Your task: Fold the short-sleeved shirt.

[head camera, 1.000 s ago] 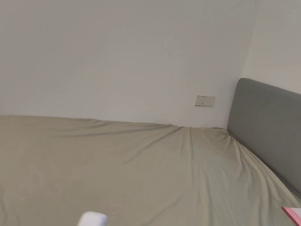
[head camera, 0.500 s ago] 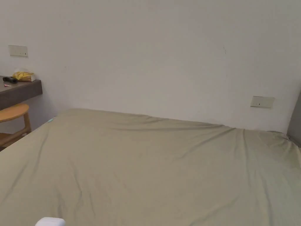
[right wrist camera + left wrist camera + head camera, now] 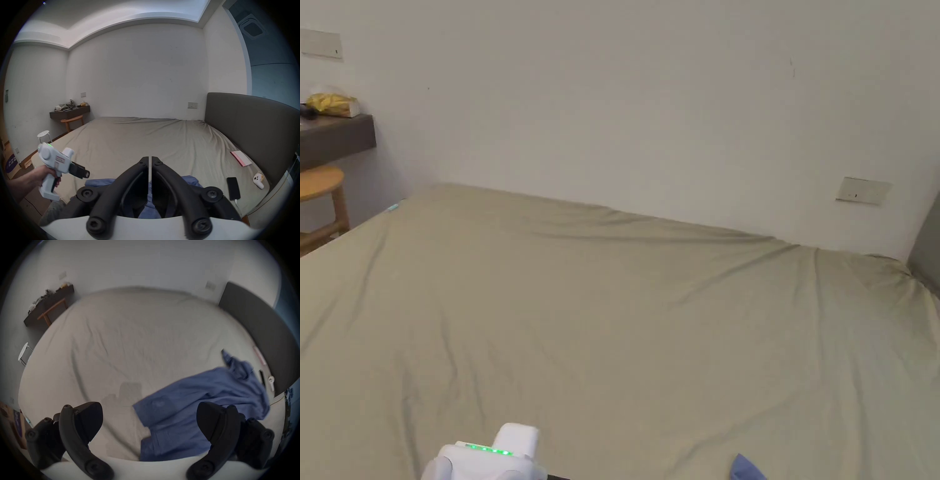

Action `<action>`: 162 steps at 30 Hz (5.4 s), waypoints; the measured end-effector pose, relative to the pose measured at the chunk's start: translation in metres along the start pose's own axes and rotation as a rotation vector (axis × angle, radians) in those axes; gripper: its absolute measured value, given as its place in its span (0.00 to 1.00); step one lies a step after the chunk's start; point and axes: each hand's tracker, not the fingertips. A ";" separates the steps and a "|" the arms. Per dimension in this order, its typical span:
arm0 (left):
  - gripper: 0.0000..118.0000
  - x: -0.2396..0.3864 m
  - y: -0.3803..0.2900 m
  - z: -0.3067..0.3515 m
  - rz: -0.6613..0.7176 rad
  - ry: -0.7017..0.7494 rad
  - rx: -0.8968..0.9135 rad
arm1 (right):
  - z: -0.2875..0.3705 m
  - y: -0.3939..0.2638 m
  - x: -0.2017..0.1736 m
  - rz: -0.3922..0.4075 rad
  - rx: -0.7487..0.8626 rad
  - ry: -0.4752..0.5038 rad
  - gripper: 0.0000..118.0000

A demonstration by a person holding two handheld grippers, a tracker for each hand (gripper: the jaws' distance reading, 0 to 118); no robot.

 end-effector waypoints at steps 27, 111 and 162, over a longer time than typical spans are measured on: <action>0.04 0.033 -0.004 0.028 0.018 -0.099 0.164 | -0.083 0.034 0.130 0.188 -0.114 -0.118 1.00; 0.04 -0.045 0.492 0.283 0.063 -0.130 0.828 | -0.299 0.511 0.178 0.114 0.089 -0.199 0.03; 0.04 -0.068 0.038 -0.055 -0.143 -0.180 0.020 | -0.272 -0.141 0.171 0.084 -0.825 0.067 0.03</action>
